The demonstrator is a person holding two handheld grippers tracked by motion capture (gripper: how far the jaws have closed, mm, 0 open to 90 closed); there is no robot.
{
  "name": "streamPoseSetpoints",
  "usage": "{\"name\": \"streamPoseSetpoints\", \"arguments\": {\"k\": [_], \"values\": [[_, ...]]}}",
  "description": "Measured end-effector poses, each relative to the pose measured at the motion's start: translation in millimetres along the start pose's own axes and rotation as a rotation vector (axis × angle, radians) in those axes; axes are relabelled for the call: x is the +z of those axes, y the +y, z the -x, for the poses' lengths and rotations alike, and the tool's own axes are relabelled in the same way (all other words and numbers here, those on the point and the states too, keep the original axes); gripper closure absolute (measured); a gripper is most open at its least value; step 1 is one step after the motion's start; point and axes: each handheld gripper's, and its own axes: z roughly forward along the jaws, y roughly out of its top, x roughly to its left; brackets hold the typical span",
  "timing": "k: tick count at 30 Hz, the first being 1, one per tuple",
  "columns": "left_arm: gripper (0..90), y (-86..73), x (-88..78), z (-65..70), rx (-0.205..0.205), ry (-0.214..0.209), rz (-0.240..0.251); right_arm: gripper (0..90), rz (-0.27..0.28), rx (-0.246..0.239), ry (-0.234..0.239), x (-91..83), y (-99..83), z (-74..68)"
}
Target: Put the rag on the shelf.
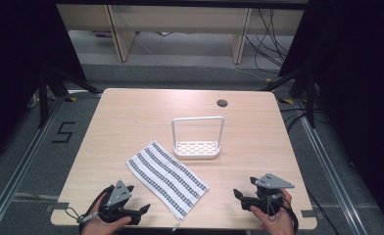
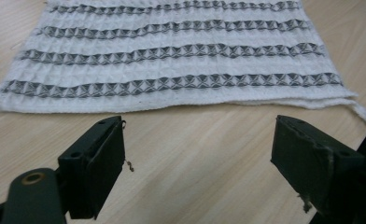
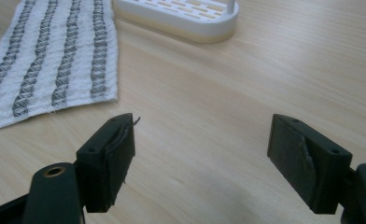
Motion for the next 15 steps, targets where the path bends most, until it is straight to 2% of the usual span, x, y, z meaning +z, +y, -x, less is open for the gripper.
{"name": "streamPoseSetpoints", "arguments": {"k": [2, 4, 5, 6, 8, 9, 10, 11, 12, 13, 14, 15], "values": [[17.2, 0.7, 1.5, 4.0, 0.005, -0.013, -0.002, 25.2, 0.004, -0.005, -0.001, 1.2, 1.1, -2.9], [17.6, 2.1, 1.9, 6.7, 0.021, -0.021, -0.007, 25.5, 0.005, -0.013, 0.018, 3.7, 2.9, -5.3], [18.3, 2.3, 3.4, 10.1, 0.000, -0.028, 0.012, 26.3, 0.008, -0.018, 0.026, 6.6, 4.9, -8.8], [18.3, 2.9, 3.2, 10.1, 0.017, -0.034, 0.008, 26.3, 0.008, -0.018, 0.026, 6.6, 4.9, -8.8], [18.8, 4.3, 4.7, 14.5, 0.007, -0.057, 0.033, 27.6, 0.000, -0.034, 0.033, 8.8, 7.1, -12.3], [19.5, 5.7, 4.2, 15.9, 0.015, -0.068, 0.022, 27.6, -0.003, -0.033, 0.037, 10.4, 8.0, -14.4], [20.9, 6.6, 6.4, 19.5, 0.009, -0.083, 0.036, 27.9, -0.004, -0.043, 0.051, 12.4, 9.1, -15.9], [21.8, 7.7, 6.9, 22.1, 0.035, -0.089, 0.021, 28.6, -0.004, -0.051, 0.050, 13.9, 10.3, -18.6], [22.1, 8.4, 8.6, 26.7, 0.030, -0.102, 0.027, 29.5, -0.012, -0.053, 0.059, 15.4, 11.8, -21.6], [22.7, 9.5, 9.4, 28.6, 0.063, -0.106, 0.007, 30.5, -0.001, -0.065, 0.066, 17.8, 12.7, -23.7], [23.3, 9.8, 12.1, 33.9, 0.055, -0.123, 0.019, 31.4, -0.012, -0.072, 0.075, 18.9, 13.8, -26.1], [23.7, 10.5, 14.1, 37.4, 0.068, -0.130, 0.014, 31.9, -0.005, -0.088, 0.077, 21.3, 15.0, -28.2]]}}
